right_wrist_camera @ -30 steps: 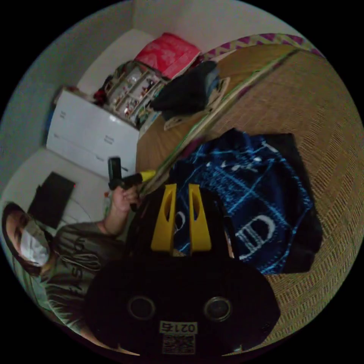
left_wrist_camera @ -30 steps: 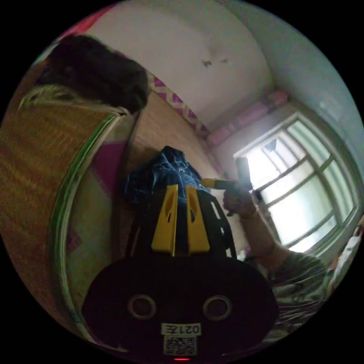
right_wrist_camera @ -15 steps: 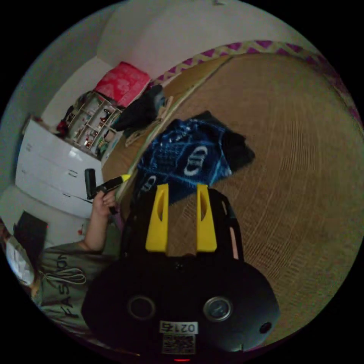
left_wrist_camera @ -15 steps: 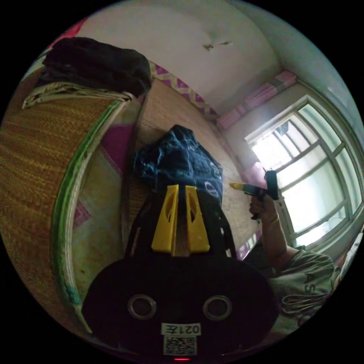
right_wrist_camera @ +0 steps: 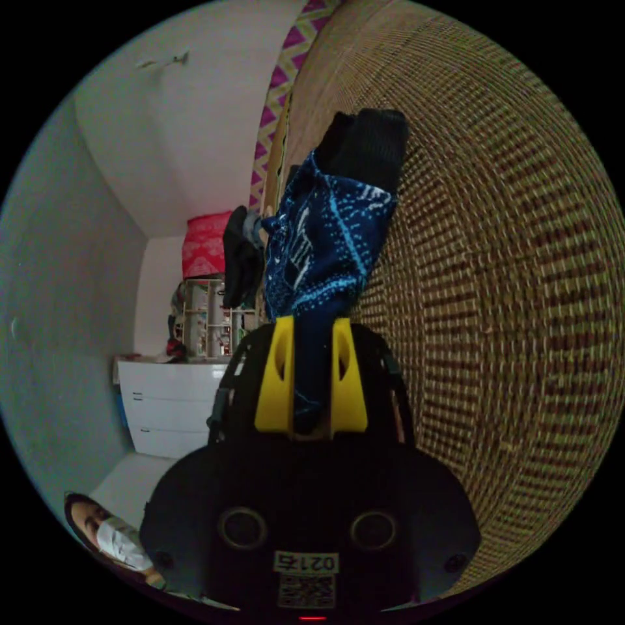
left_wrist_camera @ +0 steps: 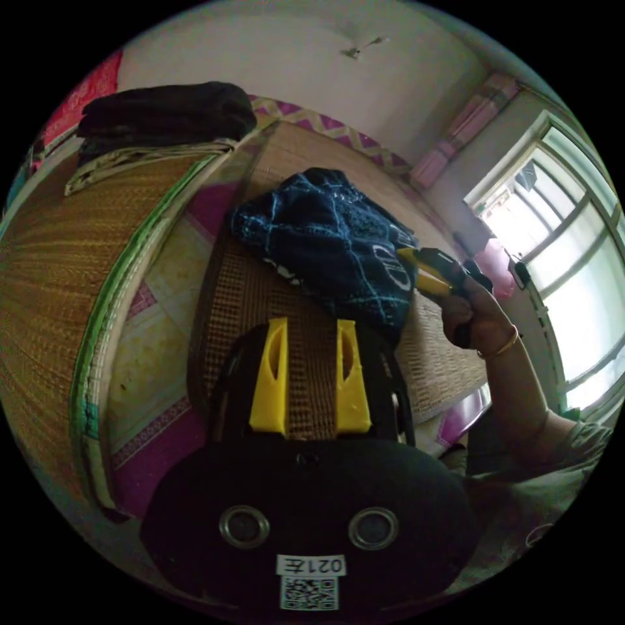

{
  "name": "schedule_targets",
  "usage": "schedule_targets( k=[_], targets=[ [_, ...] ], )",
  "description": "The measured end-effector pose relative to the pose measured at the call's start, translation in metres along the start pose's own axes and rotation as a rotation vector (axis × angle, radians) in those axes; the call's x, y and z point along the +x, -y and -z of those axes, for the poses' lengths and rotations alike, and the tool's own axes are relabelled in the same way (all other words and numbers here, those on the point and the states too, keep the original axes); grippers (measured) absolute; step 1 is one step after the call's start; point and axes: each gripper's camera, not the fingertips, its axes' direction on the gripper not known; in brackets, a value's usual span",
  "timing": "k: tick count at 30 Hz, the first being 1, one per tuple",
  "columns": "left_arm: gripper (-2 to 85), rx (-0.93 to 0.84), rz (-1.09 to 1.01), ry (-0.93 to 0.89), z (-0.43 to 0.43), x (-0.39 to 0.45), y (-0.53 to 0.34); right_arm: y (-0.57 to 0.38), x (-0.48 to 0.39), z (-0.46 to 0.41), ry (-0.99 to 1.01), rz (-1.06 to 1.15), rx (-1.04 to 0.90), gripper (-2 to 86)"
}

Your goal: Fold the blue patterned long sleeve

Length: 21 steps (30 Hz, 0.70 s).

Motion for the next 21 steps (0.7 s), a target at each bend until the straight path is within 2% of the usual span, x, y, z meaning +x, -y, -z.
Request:
schedule_targets(
  k=[2,4,12,17,21],
  targets=[
    [1.8,-0.019,0.019,0.044,-0.008,0.004,-0.003,0.017,0.009,-0.002,0.022,-0.014,0.008,7.1],
    [-0.1,-0.033,0.006,0.059,-0.013,0.01,-0.005,0.033,0.009,-0.002,0.006,0.003,-0.02,6.5],
    [-0.9,-0.035,0.006,0.058,-0.023,0.017,-0.017,0.156,-0.012,0.057,-0.264,0.178,-0.05,5.9],
    [-0.9,-0.032,0.021,0.039,-0.024,0.016,-0.025,0.252,0.017,0.137,-0.454,0.145,0.039,5.8],
    [-0.9,-0.031,0.025,0.04,-0.024,0.018,-0.03,0.291,0.032,0.191,-0.58,0.121,0.14,5.8]
  ],
)
